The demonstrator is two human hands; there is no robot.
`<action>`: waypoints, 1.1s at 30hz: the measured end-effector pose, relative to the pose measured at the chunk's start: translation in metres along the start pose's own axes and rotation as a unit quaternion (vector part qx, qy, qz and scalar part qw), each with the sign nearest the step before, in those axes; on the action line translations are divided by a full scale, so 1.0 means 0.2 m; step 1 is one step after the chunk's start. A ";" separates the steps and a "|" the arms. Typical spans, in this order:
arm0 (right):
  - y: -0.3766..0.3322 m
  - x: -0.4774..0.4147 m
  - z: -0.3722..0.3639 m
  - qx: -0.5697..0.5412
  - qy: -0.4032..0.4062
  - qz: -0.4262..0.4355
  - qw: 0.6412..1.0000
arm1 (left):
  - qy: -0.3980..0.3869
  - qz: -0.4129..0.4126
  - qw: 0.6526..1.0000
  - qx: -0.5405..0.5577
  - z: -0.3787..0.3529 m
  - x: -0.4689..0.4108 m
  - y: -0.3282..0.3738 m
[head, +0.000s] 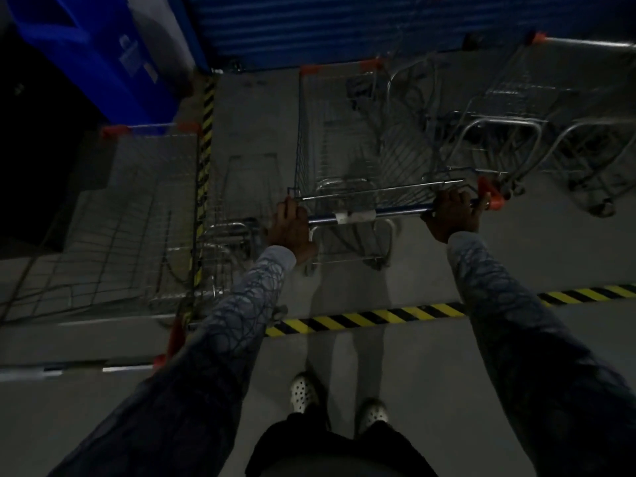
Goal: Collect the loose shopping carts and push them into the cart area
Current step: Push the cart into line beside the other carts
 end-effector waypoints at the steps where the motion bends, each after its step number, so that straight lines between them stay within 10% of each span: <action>1: 0.03 0.02 0.00 0.004 -0.006 0.001 1.000 | -0.006 -0.004 1.000 -0.002 -0.02 0.03 0.02; 33: -0.01 1.17 -0.04 -0.039 0.036 0.053 0.997 | 0.029 -0.004 0.987 -0.160 -0.23 1.14 -0.07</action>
Point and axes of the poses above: each hand's wrist, its own x-axis away from the middle knuckle, its own z-axis out of the back of the hand, y = z × x, the point moved 5 cm from there along -x, towards the middle knuckle, and after that the axes turned 10 degrees about -z, right-handed, at the moved point
